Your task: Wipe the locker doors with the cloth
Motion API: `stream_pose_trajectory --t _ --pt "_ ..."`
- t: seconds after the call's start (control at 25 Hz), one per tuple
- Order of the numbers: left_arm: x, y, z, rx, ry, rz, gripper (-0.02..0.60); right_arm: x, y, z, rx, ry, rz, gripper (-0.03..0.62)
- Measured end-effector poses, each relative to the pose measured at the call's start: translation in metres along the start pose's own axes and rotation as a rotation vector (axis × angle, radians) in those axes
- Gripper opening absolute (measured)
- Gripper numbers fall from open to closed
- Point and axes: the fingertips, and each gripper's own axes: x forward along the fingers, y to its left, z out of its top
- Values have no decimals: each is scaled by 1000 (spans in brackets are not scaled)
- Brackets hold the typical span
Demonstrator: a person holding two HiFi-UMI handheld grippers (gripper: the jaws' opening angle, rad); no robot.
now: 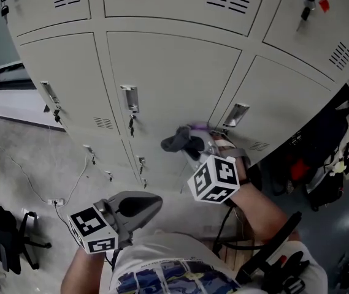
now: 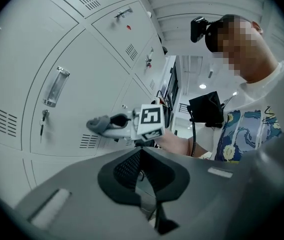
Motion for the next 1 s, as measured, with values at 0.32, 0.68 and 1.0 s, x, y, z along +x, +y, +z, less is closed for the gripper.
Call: stream_pose_trajectory --t 0.32,0.68,1.0 --pt "8 -14 0 2 -3 -58 2 -96 -136 82 -73 -134 -303 110" --pt "8 -19 -1 -9 -9 -69 2 -98 -183 93 -136 -118 -404 110" --pt "1 -17 -4 -28 -18 -51 2 -58 -135 64 -81 -84 -308 110"
